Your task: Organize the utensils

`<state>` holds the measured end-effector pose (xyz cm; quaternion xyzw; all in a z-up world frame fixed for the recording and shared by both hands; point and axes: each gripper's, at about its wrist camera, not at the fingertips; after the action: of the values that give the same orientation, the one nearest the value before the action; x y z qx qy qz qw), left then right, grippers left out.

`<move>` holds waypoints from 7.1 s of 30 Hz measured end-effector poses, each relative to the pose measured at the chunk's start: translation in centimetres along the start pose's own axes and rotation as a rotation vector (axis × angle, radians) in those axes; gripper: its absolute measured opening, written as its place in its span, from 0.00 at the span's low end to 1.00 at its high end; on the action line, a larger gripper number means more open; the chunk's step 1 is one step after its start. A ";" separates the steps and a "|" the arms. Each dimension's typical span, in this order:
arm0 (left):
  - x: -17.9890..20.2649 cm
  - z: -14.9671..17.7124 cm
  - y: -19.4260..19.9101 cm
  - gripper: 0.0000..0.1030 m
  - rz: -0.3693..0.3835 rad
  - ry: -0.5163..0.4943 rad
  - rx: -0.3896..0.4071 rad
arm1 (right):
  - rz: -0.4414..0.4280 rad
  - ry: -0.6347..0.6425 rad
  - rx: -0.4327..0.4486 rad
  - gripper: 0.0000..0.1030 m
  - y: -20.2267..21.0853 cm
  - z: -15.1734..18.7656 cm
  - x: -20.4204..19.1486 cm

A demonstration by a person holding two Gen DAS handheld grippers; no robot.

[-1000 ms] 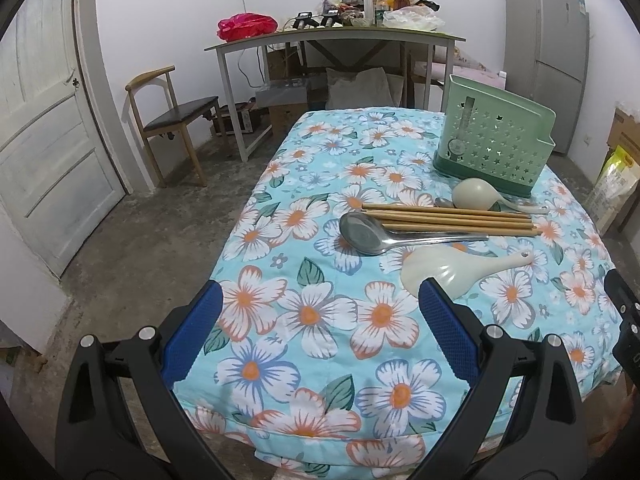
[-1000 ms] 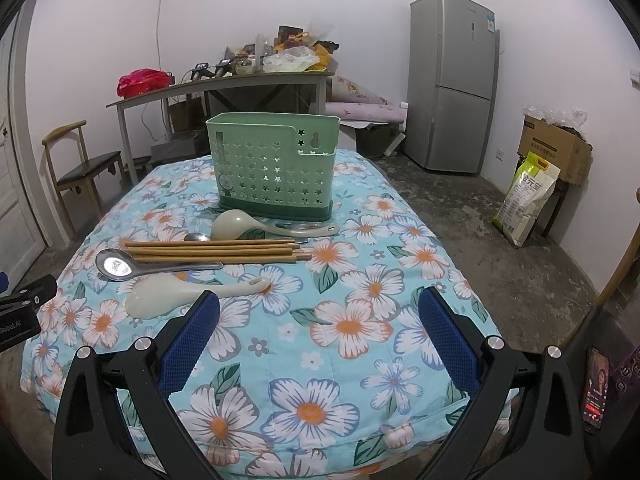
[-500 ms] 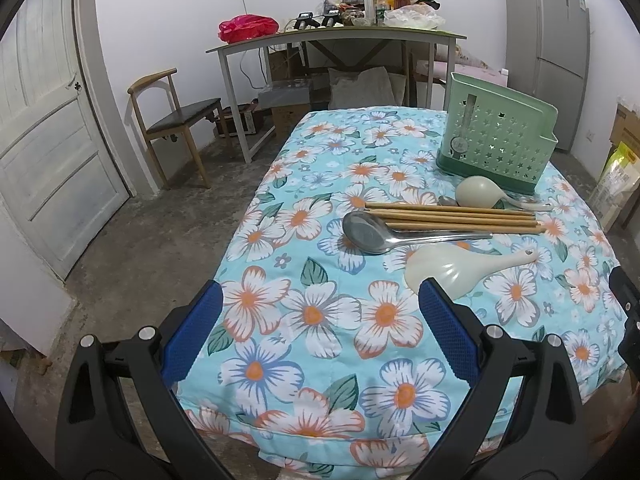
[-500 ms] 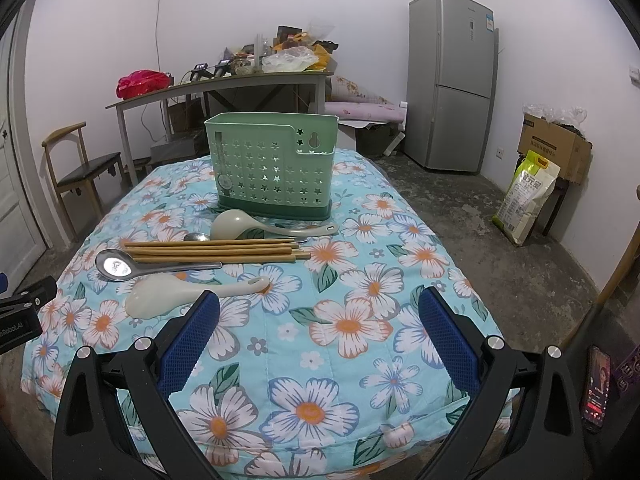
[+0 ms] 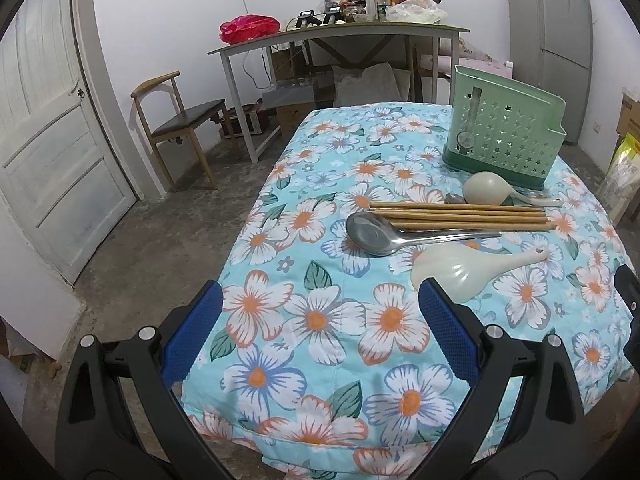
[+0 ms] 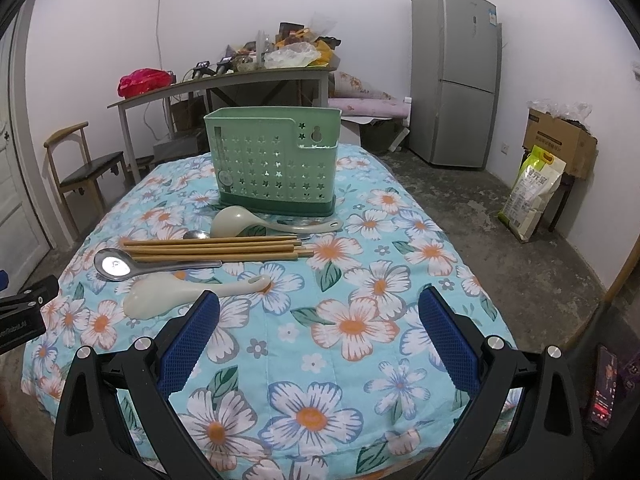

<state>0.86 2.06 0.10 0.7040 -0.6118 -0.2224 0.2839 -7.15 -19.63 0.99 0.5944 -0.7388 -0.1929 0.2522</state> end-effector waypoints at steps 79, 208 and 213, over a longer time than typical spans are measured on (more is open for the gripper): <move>-5.8 -6.5 -2.9 0.00 0.481 0.134 0.113 | -0.372 0.252 0.102 0.77 -4.5 -3.5 -10.3; 2.3 -6.9 -10.9 0.59 0.530 0.116 -0.061 | -0.419 -0.147 0.339 0.31 -10.6 -19.2 11.2; 2.9 -7.9 -10.8 0.59 0.527 0.105 -0.035 | -0.432 -0.143 0.370 0.31 -7.1 -17.1 11.4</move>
<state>14.46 1.12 -1.27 0.5263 -0.7543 -0.1144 0.3754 6.83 -32.06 12.11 0.7589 -0.6335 -0.1457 0.0400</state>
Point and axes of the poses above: each gripper's, at about its wrist camera, not at the fingertips, and y roughly against the way its jaws point, x to its right, z to its underside, and after that the axes turned 11 degrees about y, right-handed
